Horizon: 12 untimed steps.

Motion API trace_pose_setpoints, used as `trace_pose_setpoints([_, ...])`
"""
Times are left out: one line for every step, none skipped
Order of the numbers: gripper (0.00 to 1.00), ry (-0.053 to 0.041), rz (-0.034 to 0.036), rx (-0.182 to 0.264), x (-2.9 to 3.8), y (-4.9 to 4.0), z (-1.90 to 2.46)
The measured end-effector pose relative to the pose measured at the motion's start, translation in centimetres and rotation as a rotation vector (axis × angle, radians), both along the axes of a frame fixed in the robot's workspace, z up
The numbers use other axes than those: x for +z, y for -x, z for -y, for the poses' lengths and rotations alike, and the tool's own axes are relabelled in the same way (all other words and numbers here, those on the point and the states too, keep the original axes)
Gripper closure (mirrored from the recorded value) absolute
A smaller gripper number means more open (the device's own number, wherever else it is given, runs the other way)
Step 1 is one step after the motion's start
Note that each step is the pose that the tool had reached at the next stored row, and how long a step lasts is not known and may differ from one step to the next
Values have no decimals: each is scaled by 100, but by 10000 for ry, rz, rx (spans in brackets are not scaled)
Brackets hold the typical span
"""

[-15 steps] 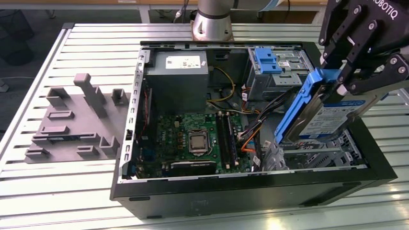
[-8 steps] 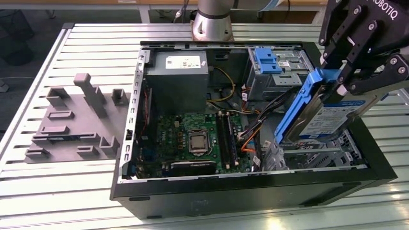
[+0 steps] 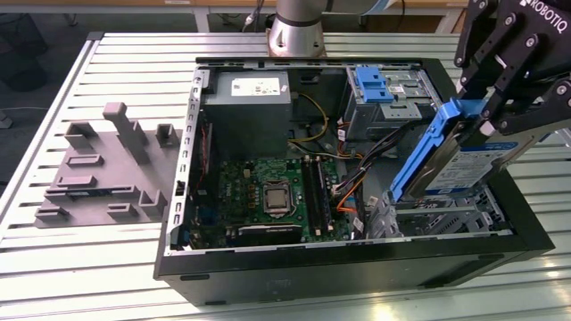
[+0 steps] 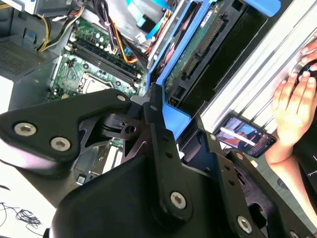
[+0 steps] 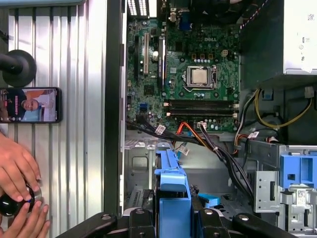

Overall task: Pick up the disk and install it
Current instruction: 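Insert the disk into the insertion slot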

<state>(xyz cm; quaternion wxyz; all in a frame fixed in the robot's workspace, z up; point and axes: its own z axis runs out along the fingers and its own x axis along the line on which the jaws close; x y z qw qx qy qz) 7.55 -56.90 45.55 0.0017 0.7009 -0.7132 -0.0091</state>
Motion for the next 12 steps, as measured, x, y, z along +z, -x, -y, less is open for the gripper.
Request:
trace_pose_setpoints([64,1,0,0,-10,-10,0])
trace_pose_setpoints([64,3,-1,0,-20,-13,-1])
trace_pose_setpoints([64,2,0,-8,-30,-13,0])
trace_pose_setpoints([64,2,0,-42,-40,-13,0])
trace_pose_setpoints([64,2,0,-89,-48,-13,0])
trace_pose_setpoints([64,1,0,-114,-56,-14,0])
trace_pose_setpoints([64,2,0,-126,-64,-14,0])
trace_pose_setpoints([64,0,2,-132,-74,-14,0])
trace_pose_setpoints([64,0,3,-135,-84,-14,0])
trace_pose_setpoints([64,-1,4,-135,-94,-14,2])
trace_pose_setpoints([64,-2,6,-135,-103,-14,6])
trace_pose_setpoints([64,1,8,-135,-111,-14,9])
